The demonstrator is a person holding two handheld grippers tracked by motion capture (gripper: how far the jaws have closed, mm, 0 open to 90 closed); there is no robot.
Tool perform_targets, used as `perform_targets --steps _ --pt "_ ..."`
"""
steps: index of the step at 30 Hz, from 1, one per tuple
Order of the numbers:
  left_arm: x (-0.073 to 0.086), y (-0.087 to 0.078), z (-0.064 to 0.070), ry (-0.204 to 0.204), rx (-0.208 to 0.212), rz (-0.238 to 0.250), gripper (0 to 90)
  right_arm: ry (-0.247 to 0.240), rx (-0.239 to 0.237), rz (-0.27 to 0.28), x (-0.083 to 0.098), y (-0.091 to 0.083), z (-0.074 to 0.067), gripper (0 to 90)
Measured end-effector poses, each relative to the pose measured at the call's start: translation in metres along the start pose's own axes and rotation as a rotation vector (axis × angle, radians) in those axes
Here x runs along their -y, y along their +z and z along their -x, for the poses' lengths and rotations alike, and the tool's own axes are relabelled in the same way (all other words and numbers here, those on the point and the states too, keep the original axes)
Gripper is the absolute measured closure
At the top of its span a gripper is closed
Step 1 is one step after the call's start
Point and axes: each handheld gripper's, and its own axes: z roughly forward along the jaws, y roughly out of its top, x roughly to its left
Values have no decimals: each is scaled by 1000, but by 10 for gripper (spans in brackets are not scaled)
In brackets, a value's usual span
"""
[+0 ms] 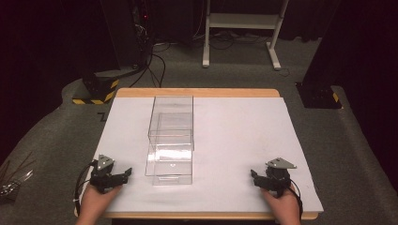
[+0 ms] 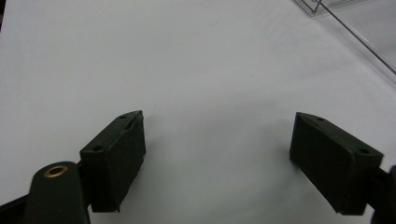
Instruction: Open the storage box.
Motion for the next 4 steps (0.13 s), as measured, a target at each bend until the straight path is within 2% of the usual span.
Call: perform_targets --steps 4 --pt "0 0 0 0 0 0 186 1 -1 0 0 0 0 232"
